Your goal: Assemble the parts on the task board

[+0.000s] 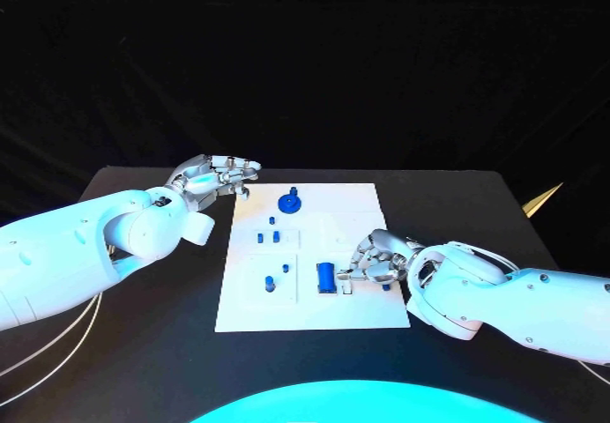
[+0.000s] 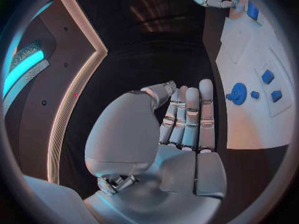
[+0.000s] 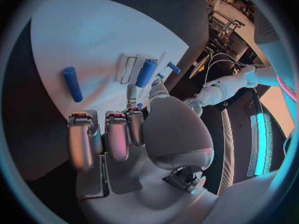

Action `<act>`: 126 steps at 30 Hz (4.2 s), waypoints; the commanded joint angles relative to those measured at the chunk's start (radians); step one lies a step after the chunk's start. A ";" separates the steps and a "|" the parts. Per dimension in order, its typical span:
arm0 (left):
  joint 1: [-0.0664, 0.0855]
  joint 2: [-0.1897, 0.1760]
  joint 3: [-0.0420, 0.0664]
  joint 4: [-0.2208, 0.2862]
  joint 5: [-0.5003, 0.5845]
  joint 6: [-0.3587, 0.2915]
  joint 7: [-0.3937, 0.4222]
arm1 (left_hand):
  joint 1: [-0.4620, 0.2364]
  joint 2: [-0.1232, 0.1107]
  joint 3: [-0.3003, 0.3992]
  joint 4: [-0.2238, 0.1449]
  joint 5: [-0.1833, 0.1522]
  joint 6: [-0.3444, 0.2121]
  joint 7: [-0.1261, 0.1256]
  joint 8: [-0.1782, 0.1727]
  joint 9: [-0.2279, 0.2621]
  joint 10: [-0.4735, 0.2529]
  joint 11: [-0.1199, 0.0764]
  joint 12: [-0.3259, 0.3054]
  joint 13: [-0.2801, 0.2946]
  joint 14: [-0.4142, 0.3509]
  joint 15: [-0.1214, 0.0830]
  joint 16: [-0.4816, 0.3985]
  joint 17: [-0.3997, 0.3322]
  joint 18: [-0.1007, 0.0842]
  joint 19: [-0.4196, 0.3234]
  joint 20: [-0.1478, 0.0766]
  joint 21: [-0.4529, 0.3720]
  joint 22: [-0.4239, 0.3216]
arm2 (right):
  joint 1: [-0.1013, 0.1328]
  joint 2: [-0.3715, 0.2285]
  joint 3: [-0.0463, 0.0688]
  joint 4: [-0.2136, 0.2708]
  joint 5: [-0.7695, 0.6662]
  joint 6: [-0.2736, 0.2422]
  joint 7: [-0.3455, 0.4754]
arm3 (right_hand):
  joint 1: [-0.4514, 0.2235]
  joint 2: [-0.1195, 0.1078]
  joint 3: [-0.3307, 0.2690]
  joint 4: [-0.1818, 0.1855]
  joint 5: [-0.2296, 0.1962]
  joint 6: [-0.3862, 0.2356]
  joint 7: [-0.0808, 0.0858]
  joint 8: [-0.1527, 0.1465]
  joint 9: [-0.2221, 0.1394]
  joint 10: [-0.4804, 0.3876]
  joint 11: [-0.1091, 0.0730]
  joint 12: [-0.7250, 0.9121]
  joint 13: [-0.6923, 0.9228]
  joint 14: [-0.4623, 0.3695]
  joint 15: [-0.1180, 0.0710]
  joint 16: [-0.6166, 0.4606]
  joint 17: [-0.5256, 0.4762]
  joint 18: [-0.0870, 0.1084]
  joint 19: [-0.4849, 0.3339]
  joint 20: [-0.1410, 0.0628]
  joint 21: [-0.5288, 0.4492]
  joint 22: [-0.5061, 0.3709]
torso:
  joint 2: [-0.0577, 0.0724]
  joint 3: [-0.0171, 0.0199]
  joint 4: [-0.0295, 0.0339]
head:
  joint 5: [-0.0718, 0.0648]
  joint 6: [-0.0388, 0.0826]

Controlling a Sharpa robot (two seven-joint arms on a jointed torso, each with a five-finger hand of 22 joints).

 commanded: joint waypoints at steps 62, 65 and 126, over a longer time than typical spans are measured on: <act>0.000 -0.007 -0.001 0.006 0.000 0.006 0.002 | -0.019 -0.006 0.007 -0.003 0.000 -0.013 -0.001 0.025 0.027 0.001 -0.005 0.006 0.020 0.010 -0.003 -0.011 0.023 -0.030 0.018 -0.001 -0.018 -0.012 | -0.069 -0.044 -0.004 -0.117 -0.175 0.054 -0.044 | 0.174 -0.012 0.184 -0.006 0.020 0.013 -0.007 -0.045 -0.030 0.027 -0.005 -0.021 0.148 0.096 -0.001 0.013 0.234 -0.031 0.102 -0.004 0.011 0.269 | -0.004 -0.0025 -0.0083 | -0.018 -0.003; 0.000 -0.008 -0.001 0.006 0.000 0.007 0.002 | -0.019 -0.006 0.007 -0.003 0.000 -0.013 -0.001 0.025 0.027 0.001 -0.005 0.006 0.020 0.010 -0.003 -0.011 0.023 -0.030 0.018 -0.001 -0.018 -0.012 | -0.071 -0.040 -0.004 -0.114 -0.175 0.048 -0.046 | 0.202 -0.010 0.252 -0.006 0.022 0.020 -0.011 -0.050 -0.036 0.028 -0.009 -0.021 0.149 0.097 -0.004 0.013 0.235 -0.032 0.103 -0.006 0.015 0.270 | -0.004 -0.0027 -0.0085 | -0.018 -0.004; 0.000 -0.008 -0.001 0.006 -0.001 0.012 -0.002 | -0.023 -0.005 0.007 0.000 0.000 -0.014 0.000 0.026 0.030 0.001 -0.005 0.006 0.021 0.011 -0.003 -0.012 0.026 -0.030 0.019 -0.001 -0.019 -0.013 | -0.044 0.066 -0.002 -0.072 0.106 0.003 -0.041 | -0.242 -0.121 0.769 -0.122 0.008 0.017 -0.012 0.004 0.026 0.041 -0.009 -0.021 0.161 0.098 -0.004 0.015 0.240 -0.035 0.106 -0.007 0.028 0.274 | -0.004 -0.0028 -0.0094 | -0.012 -0.009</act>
